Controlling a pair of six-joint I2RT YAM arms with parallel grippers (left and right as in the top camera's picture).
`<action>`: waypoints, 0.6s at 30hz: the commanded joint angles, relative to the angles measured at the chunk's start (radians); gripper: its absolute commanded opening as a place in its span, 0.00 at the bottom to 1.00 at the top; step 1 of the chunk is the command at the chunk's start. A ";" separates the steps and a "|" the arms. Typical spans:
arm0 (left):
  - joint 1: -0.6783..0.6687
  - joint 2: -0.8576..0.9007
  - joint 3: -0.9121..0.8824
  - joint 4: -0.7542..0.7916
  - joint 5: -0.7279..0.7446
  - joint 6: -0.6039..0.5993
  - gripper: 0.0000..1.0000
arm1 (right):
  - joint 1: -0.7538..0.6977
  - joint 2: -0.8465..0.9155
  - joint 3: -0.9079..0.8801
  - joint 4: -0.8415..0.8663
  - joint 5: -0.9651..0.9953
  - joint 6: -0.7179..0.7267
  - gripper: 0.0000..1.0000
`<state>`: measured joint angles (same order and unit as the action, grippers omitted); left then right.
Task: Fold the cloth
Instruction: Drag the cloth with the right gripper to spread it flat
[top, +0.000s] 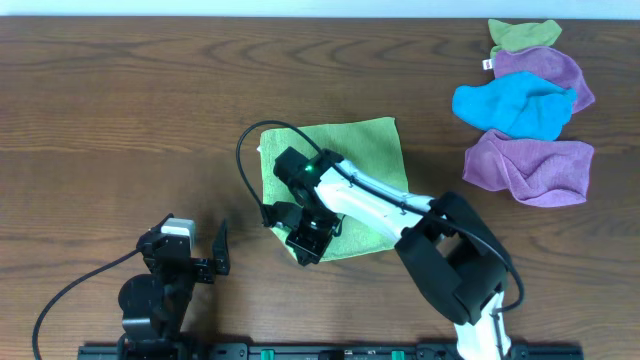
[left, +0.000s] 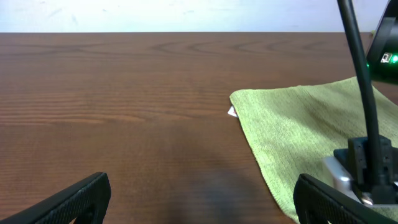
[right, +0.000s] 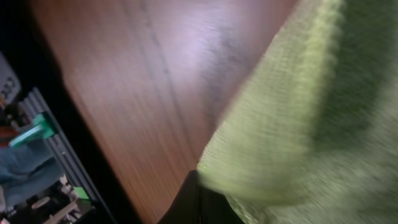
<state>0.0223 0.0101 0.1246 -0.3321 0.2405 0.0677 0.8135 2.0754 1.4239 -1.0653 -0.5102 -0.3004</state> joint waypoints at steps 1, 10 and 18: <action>-0.003 -0.006 -0.023 -0.003 0.012 0.004 0.95 | 0.018 -0.016 -0.005 0.002 -0.063 -0.057 0.01; -0.003 -0.006 -0.023 -0.002 0.012 0.004 0.95 | 0.002 -0.017 0.009 -0.002 -0.044 -0.059 0.01; -0.003 -0.006 -0.023 -0.002 0.012 0.003 0.95 | -0.139 -0.061 0.081 -0.027 0.028 0.035 0.02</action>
<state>0.0223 0.0101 0.1246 -0.3321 0.2409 0.0677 0.7353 2.0689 1.4769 -1.0897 -0.5297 -0.3180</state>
